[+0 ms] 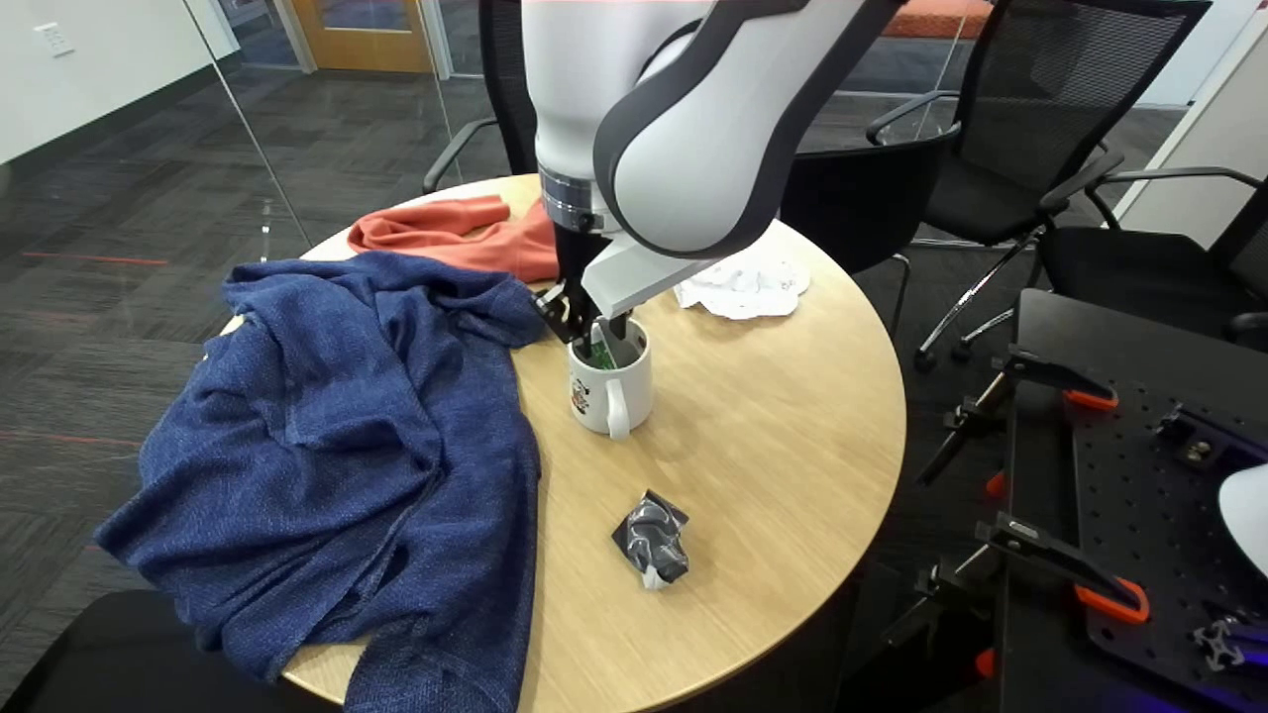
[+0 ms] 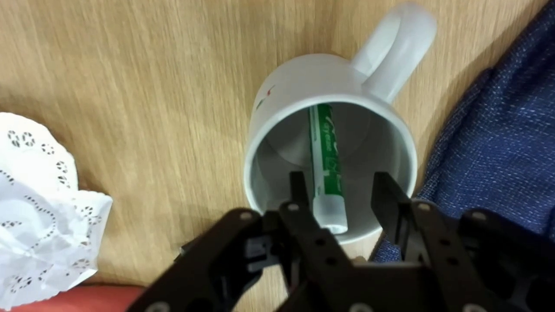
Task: Take one green marker out of the white mug
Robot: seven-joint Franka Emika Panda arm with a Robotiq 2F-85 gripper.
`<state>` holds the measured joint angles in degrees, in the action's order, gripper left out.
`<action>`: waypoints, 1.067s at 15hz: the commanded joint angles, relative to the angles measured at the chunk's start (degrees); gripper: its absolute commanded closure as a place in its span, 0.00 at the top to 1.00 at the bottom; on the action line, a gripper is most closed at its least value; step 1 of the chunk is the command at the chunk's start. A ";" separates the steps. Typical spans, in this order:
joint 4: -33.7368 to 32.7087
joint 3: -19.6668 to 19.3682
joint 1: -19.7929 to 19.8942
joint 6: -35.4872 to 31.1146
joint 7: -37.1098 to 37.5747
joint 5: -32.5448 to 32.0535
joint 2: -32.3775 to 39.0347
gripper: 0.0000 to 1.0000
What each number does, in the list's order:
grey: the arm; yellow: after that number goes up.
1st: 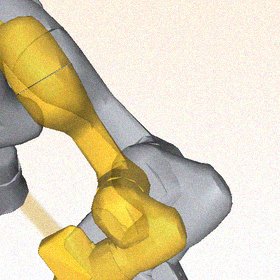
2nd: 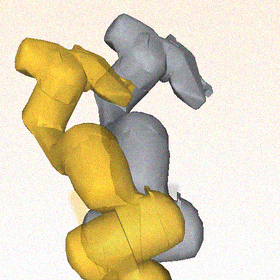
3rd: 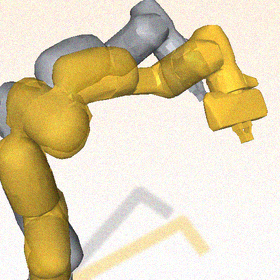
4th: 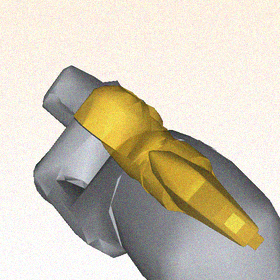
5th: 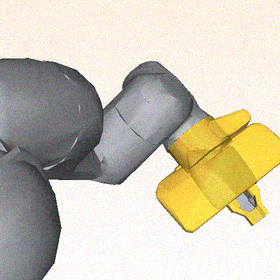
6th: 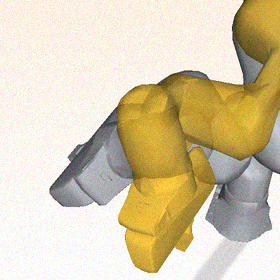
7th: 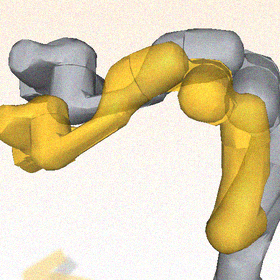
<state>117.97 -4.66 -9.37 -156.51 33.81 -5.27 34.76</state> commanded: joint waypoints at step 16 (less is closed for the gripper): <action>5.58 -5.02 -6.52 -0.10 1.31 -1.58 -7.53 0.05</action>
<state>118.61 -6.31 -12.07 -156.47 33.75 -5.41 33.00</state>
